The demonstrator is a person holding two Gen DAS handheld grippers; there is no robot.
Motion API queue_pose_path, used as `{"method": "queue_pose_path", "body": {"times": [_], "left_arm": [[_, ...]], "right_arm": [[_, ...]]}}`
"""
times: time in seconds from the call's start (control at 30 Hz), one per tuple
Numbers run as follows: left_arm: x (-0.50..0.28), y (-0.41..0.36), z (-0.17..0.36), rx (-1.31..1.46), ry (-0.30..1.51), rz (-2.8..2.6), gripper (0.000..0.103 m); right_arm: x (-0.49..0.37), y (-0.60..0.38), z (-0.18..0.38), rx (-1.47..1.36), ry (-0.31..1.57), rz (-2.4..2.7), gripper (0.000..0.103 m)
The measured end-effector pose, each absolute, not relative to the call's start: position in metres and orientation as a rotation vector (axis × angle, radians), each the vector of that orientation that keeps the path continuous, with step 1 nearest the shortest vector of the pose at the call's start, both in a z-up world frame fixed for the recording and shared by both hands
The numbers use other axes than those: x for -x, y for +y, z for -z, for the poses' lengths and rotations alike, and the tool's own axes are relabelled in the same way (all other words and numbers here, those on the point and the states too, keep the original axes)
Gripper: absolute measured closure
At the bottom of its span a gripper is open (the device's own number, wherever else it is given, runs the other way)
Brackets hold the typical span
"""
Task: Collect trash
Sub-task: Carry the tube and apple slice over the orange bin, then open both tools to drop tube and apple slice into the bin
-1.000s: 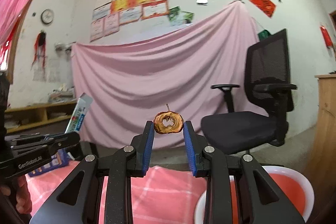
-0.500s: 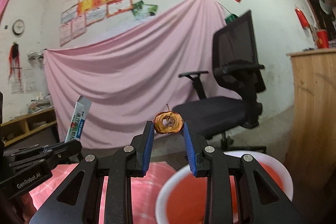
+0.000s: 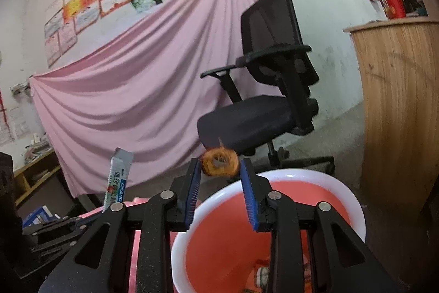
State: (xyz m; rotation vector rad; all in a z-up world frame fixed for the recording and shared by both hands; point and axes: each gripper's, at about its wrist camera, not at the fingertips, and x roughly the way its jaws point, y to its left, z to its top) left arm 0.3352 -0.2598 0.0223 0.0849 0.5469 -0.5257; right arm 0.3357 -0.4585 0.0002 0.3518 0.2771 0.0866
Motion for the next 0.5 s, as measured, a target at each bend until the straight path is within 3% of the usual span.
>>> {"method": "queue_pose_path", "body": {"times": [0.03,0.2,0.43,0.5], "left_arm": [[-0.3376,-0.262,-0.0207,-0.083,0.563,0.53,0.1],[-0.3412,-0.264,-0.015,-0.069,0.621,0.549,0.088],[-0.3379,-0.2599,-0.0195,-0.056,0.609,0.526,0.083],[-0.3364,-0.2563,-0.0205,-0.049,0.602,0.518,0.076]], "right_arm": [[-0.3373,-0.4601,0.0005,-0.358,0.286,-0.086,0.061],[-0.338,-0.465,0.0015,-0.374,0.301,-0.078,0.059],[-0.338,-0.4667,-0.0002,-0.374,0.299,-0.077,0.054],[-0.3381,-0.4668,-0.0002,-0.377,0.296,-0.075,0.053]]}}
